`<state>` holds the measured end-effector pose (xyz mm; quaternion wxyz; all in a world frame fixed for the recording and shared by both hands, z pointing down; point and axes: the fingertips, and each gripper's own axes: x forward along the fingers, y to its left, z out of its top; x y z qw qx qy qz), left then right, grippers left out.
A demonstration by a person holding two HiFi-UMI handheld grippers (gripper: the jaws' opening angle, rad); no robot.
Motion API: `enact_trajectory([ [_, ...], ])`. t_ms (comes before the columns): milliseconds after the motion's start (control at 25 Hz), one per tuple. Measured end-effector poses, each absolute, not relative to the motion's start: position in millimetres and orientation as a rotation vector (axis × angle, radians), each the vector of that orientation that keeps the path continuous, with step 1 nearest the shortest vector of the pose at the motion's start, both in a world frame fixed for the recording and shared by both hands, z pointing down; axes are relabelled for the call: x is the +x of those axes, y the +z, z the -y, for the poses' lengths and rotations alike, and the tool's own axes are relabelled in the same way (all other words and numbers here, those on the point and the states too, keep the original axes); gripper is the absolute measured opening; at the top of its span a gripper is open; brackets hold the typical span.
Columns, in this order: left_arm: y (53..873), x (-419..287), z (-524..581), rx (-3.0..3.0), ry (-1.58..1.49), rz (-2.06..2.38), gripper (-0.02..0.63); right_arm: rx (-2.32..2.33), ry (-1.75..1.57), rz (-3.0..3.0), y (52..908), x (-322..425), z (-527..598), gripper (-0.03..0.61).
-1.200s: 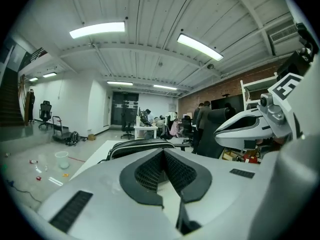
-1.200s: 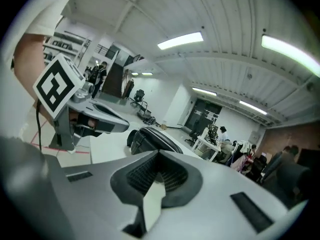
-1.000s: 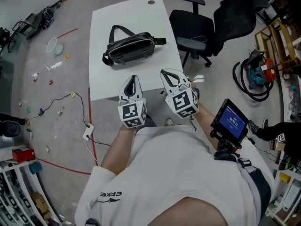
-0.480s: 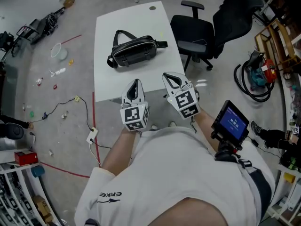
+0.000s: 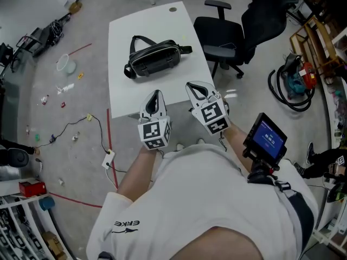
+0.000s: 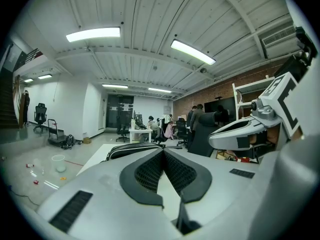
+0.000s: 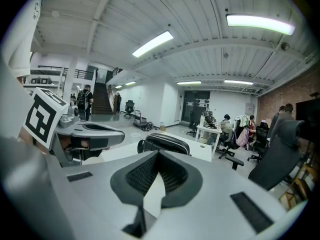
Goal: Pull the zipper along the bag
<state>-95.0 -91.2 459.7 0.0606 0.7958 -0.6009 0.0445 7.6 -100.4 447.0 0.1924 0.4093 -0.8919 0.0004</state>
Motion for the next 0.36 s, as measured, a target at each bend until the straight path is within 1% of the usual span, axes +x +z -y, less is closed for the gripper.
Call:
enact_trajectory([
  [120,462,-95,87,2.409,0.126,1.808,0.003,1.155,0.002,2.499,448,7,95,0.003],
  [360,467,-89,115,2.396,0.122,1.787,0.003,1.144,0.021,2.49,452,9,122,0.005],
])
